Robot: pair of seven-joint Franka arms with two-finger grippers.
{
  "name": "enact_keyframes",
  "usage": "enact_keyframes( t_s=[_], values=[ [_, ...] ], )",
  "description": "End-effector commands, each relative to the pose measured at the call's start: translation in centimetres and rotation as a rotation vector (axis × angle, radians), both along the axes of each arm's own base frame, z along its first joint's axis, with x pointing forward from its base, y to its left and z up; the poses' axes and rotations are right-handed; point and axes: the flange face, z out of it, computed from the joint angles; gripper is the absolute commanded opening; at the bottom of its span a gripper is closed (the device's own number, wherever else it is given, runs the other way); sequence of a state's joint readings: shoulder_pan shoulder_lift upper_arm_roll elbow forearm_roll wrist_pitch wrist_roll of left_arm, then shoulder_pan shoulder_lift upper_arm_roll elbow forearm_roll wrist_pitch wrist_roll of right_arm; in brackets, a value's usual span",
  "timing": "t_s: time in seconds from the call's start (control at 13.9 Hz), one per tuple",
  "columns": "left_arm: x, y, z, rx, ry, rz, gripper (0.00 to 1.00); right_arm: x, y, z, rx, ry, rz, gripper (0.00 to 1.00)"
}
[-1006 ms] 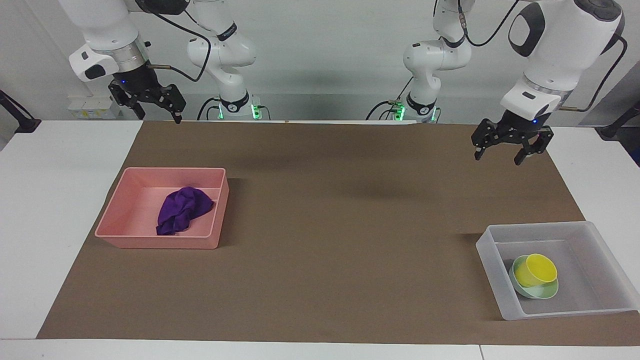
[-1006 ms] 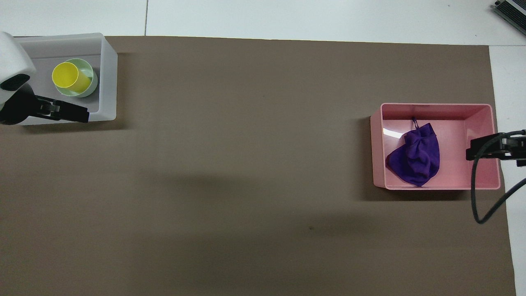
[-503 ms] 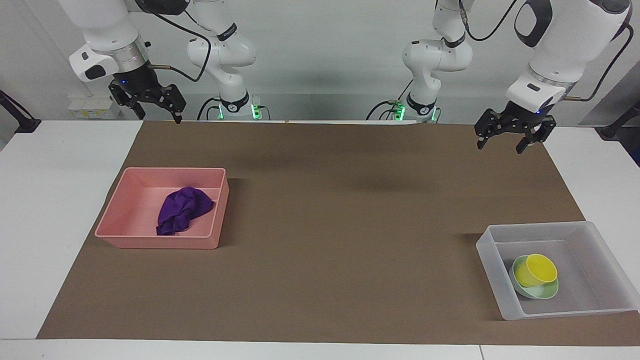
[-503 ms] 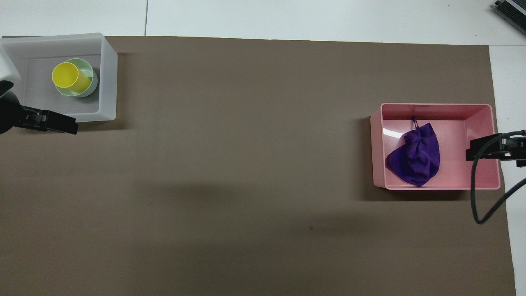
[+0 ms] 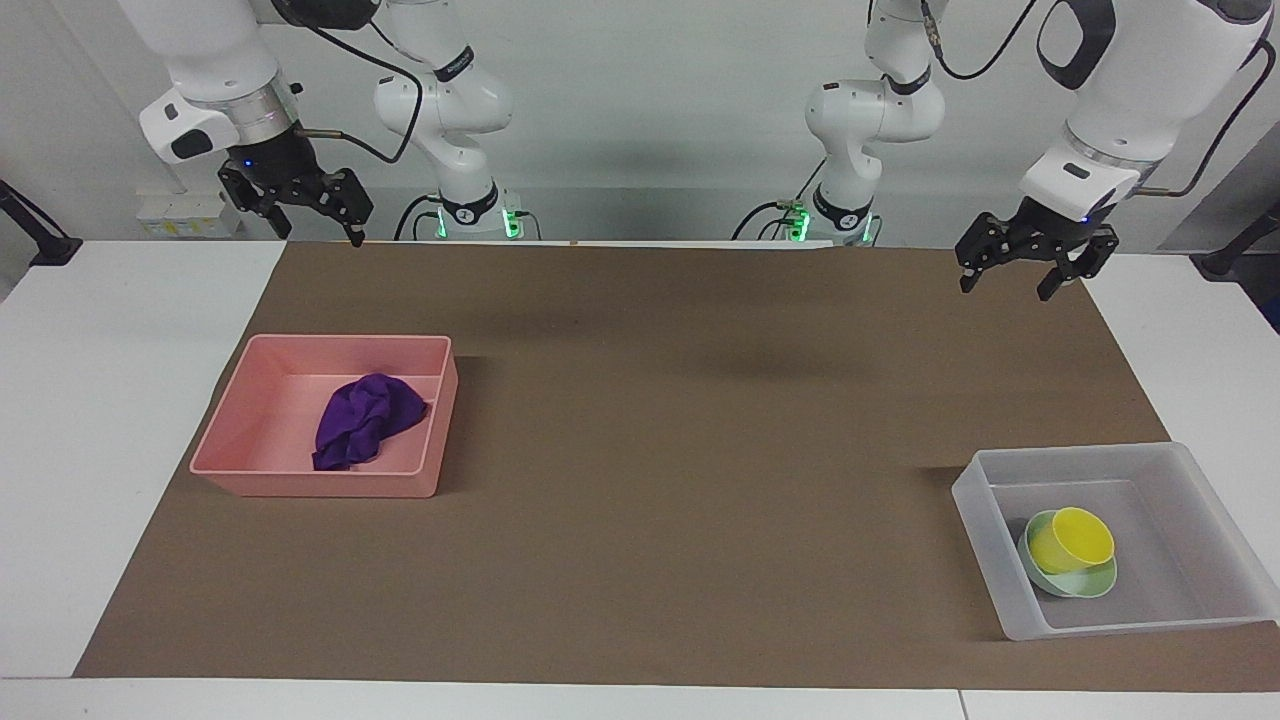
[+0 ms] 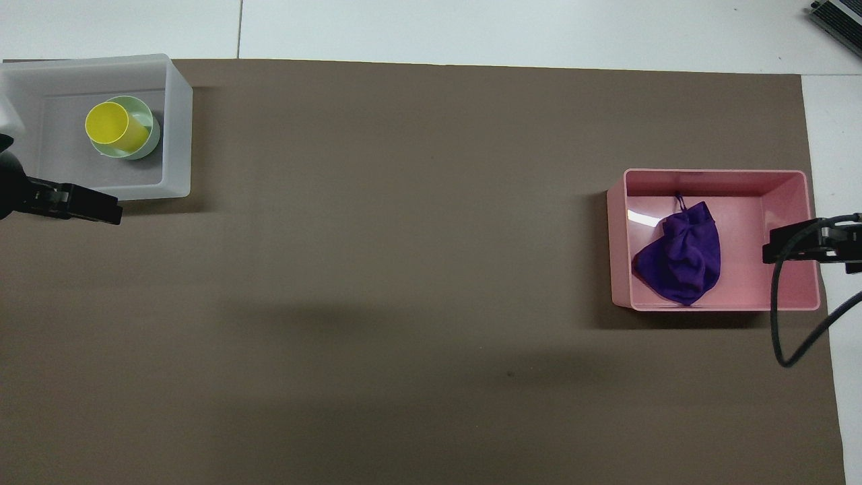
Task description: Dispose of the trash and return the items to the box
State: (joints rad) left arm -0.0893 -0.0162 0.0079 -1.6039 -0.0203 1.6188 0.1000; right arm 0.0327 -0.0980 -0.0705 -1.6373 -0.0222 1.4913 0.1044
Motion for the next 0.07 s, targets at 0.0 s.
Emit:
enact_keyframes(
  t_s=[0.0],
  values=[
    [-0.2, -0.05, 0.48, 0.004, 0.006, 0.008, 1.0, -0.67, -0.35, 0.23, 0.007, 0.001, 0.001, 1.0]
  ],
)
